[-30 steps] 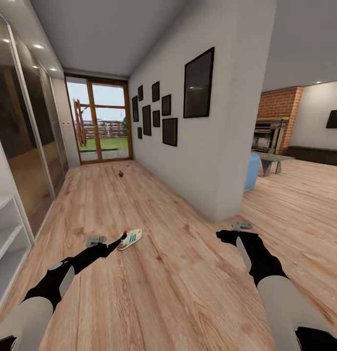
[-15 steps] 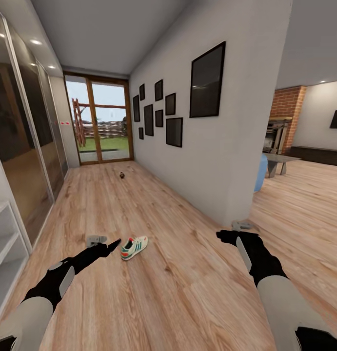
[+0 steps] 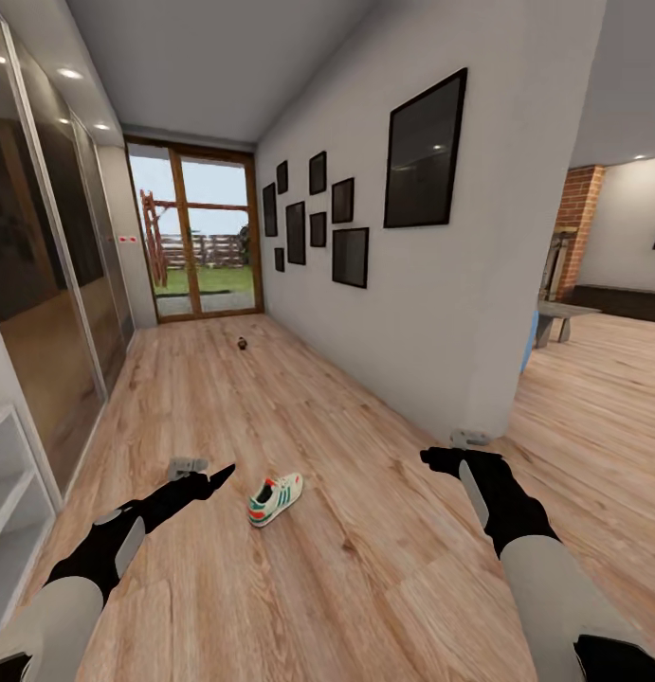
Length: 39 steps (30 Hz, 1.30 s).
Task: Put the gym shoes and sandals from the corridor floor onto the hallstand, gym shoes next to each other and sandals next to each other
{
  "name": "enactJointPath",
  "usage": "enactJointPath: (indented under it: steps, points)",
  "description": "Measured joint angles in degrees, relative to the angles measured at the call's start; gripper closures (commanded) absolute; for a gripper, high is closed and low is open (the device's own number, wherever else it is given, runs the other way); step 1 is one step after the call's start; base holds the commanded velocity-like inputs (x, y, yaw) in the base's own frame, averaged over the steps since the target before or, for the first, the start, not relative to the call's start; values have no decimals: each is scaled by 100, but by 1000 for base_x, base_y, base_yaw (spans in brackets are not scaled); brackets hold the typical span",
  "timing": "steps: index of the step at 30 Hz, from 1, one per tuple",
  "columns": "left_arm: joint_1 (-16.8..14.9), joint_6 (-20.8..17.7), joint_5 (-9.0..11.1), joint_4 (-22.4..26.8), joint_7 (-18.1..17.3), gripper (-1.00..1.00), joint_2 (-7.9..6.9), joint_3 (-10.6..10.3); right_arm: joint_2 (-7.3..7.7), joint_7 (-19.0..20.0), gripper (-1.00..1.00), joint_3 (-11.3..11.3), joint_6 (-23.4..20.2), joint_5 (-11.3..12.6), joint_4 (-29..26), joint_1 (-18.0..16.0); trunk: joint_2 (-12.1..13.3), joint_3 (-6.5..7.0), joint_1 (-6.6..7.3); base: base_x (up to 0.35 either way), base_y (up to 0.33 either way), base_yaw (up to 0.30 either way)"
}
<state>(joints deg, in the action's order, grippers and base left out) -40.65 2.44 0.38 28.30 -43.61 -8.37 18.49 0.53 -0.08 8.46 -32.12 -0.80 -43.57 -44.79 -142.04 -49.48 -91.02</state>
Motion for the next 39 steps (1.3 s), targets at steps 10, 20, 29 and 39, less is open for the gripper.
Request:
enactJointPath:
  steps: [10,20,29,39]
  points:
    - [0,0,2,0,0,-100,0,0,-1,0,-100,0,0,0,-3,0,0,0,0,242,247,0]
    - [-1,1,1,-2,1,-100,2,0,0,0,-100,0,-2,0,-6,1,0,0,0,240,250,-162]
    - [0,3,-1,0,0,-100,1,7,0,5,-100,1,0,22,-2,0,0,0,0,235,250,-85]
    - [0,3,1,0,0,-100,2,6,2,15,-100,2,0,3,5,-2,0,0,0,222,250,-2]
